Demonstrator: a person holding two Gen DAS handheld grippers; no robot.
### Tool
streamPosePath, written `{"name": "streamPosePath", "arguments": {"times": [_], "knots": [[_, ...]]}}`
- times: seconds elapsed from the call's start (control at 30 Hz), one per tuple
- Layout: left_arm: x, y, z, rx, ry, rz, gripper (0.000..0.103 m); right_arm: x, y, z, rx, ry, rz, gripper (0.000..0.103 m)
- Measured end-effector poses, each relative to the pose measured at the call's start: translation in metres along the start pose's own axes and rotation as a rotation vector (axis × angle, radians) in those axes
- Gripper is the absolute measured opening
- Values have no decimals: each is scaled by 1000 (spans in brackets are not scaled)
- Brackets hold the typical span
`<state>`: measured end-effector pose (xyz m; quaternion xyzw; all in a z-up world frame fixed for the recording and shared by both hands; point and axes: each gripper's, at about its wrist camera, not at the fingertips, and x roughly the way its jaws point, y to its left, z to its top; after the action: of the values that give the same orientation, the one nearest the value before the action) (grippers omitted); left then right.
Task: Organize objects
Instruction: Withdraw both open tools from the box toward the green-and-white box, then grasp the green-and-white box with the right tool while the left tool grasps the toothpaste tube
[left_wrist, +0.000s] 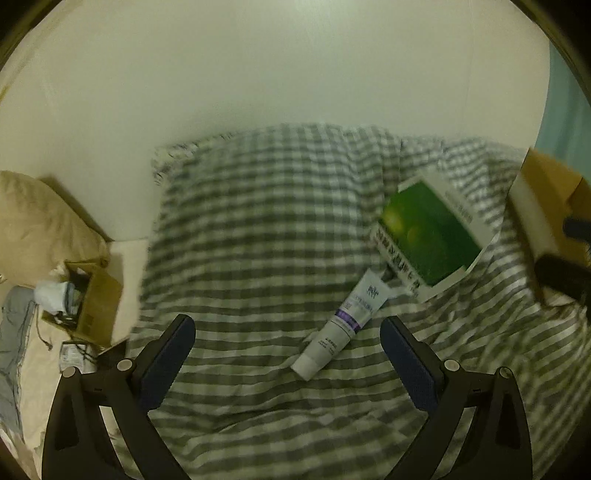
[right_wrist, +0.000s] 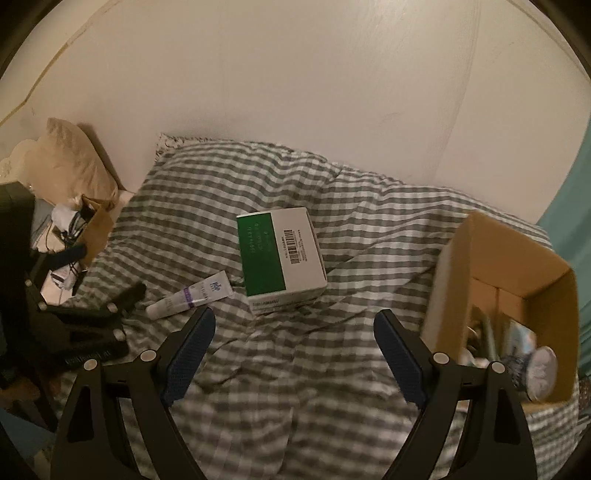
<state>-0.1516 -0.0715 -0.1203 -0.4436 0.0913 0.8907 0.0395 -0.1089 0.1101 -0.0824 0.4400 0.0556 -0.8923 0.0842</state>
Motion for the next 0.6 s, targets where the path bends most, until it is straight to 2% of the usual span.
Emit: {"name": "streamPosePath", "arguments": {"times": [0.1, 0.33, 0.4, 0.53, 0.6], "knots": [[20, -11, -3, 38, 34, -16, 95, 21, -3, 4, -9, 9, 8, 88], [58, -25, -6, 87, 120, -40, 85, 56, -5, 11, -47, 10, 32, 88], [67, -28, -9, 96, 152, -41, 77, 64, -5, 10, -51, 15, 44, 88], [74, -31, -12, 99, 171, -67, 70, 78, -2, 10, -48, 31, 57, 88], [73, -30, -12, 96, 171, -85, 59, 82, 0, 10, -53, 37, 61, 88]]}}
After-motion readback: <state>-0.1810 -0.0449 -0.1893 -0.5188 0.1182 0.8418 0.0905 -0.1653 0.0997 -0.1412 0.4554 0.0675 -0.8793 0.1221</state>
